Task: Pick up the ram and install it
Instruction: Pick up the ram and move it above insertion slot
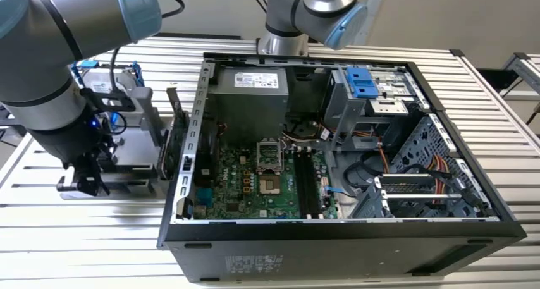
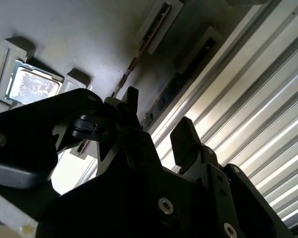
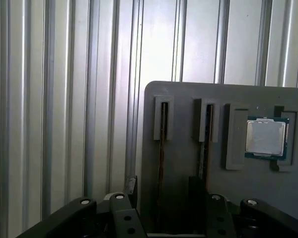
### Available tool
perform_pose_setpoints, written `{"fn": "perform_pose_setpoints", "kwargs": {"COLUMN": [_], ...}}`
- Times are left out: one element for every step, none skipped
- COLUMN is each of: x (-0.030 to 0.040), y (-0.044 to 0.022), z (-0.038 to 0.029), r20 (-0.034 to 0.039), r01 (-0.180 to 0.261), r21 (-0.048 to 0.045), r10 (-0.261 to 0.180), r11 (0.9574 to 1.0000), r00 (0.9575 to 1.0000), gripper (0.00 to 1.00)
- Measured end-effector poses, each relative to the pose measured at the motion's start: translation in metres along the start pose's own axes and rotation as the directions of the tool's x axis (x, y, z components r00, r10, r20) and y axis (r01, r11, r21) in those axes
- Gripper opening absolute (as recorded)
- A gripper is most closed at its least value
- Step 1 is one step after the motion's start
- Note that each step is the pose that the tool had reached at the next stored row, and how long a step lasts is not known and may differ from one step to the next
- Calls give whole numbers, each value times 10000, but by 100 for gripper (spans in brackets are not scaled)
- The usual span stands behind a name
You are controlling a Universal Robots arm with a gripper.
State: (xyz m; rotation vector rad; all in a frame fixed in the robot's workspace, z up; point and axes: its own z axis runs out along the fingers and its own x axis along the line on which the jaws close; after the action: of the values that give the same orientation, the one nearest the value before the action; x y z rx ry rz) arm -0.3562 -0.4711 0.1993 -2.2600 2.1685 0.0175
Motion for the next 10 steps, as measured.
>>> {"fn": "perform_pose_setpoints", "kwargs": {"x": [0,0,0,0,1,1,1,1,1,1], "y": [0,1,1,2,2,3,3,4,4,4], "z": [9,17,26,34,41,48,55,61,67,72], "r20": [0,-1,-2,-1,-2,-1,-1,-2,-1,-2], "r01": [5,10,13,13,14,14,14,13,13,13], "r21": [0,0,-1,0,0,1,0,0,1,0], "r10": [-5,-10,-13,-13,-14,-14,-14,-13,-13,-13], "r11": [10000,10000,10000,10000,10000,10000,10000,10000,10000,10000], "r00": [10000,10000,10000,10000,10000,10000,10000,10000,10000,10000], "gripper": [100,100,100,100,100,100,100,100,100,100]}}
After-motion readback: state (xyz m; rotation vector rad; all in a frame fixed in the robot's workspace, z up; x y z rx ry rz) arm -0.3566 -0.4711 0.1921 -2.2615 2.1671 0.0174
